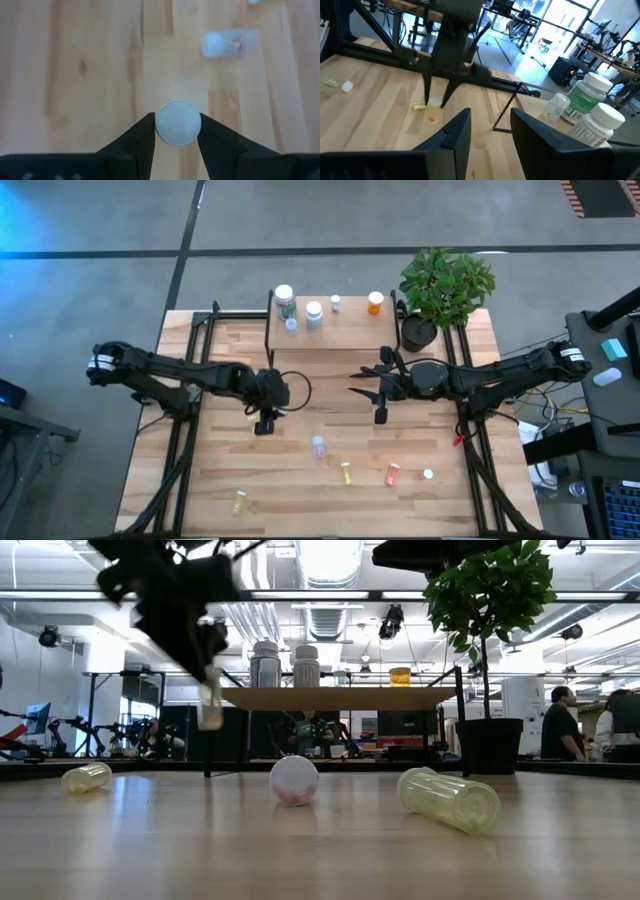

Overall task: Pick and place medicine bottles onto shelf by color
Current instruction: Put the yellow pill bottle on the shelf

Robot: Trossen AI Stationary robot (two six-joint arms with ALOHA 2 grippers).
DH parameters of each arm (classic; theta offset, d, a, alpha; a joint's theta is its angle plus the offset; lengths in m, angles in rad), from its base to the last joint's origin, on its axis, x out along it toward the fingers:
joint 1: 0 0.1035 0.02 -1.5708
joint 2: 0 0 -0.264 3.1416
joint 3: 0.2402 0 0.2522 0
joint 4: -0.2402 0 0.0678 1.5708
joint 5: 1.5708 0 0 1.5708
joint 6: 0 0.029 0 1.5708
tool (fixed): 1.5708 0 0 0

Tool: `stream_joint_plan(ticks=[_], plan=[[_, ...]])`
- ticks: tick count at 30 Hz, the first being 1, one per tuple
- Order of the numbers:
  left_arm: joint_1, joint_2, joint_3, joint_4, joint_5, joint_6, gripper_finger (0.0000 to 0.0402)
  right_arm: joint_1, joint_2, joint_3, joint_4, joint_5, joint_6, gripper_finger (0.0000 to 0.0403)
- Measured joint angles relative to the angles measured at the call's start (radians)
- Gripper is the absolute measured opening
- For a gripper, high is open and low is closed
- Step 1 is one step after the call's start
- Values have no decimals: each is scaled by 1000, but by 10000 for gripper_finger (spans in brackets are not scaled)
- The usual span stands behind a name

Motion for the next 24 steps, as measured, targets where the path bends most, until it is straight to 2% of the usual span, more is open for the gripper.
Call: stream_joint_plan(ticks=[10, 19, 24], plan=[[131, 0, 245, -100, -3, 181, 123, 0, 0, 0, 0, 1, 8, 128], [245, 3, 304, -28, -5, 290, 123, -4, 0, 0, 0, 5, 17, 128], [299, 4, 317, 6, -4, 329, 123, -29, 0, 0, 0, 134, 78, 128]])
